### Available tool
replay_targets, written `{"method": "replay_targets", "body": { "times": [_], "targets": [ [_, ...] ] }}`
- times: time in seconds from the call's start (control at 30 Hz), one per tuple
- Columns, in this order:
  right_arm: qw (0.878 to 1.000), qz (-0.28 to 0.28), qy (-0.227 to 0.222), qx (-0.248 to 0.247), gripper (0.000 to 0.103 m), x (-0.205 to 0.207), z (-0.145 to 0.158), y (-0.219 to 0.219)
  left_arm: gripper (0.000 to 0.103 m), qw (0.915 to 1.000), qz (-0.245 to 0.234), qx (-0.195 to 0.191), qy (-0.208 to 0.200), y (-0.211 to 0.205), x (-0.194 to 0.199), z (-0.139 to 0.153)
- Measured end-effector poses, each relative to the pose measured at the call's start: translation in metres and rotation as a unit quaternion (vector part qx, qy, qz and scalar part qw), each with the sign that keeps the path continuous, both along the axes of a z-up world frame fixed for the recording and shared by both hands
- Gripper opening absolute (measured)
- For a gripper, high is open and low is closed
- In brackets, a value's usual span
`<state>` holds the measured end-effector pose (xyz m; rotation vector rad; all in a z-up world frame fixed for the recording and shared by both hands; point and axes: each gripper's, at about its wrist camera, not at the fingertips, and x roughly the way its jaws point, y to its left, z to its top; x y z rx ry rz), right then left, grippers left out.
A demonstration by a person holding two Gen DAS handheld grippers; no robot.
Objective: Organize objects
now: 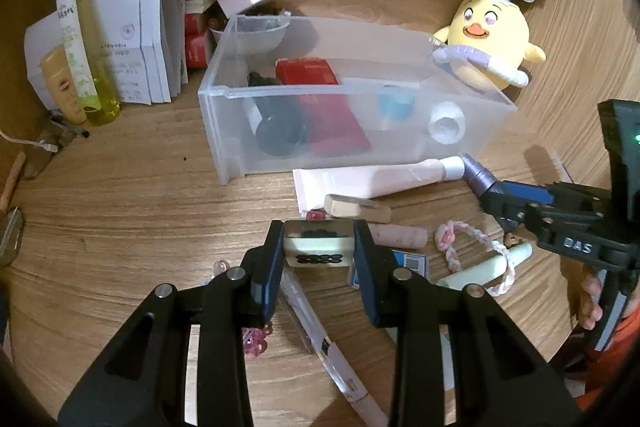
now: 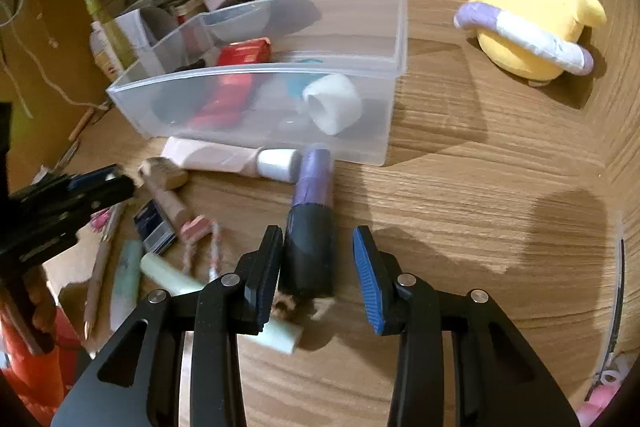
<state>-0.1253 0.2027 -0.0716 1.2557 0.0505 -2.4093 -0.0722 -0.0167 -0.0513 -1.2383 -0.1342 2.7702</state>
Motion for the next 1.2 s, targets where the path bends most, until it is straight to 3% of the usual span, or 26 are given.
{"method": "replay_targets", "body": {
  "times": [0.1, 0.17, 0.5, 0.8, 1.2],
  "targets": [
    [1.0, 0.001, 0.008, 0.005, 0.032, -0.006, 0.0, -0.004, 0.033, 0.9999, 0.002, -0.003, 0.01, 0.001, 0.002, 0.005],
    [1.0, 0.005, 0.012, 0.007, 0.024, -0.007, -0.001, -0.008, 0.033, 0.9999, 0.003, -0.004, 0.016, 0.002, 0.004, 0.008],
    [0.999, 0.008, 0.026, -0.028, 0.024, 0.011, 0.016, 0.011, 0.033, 0.999, -0.001, 0.001, 0.045, 0.007, 0.006, 0.03],
    [0.996, 0.0, 0.082, -0.032, 0.024, 0.027, 0.053, 0.025, 0.033, 0.9969, 0.001, 0.004, 0.079, 0.01, 0.006, 0.053],
    [0.988, 0.014, 0.139, -0.061, 0.024, 0.021, 0.091, 0.013, 0.033, 0.9927, 0.014, 0.005, 0.12, 0.008, -0.004, 0.081]
  ]
}}
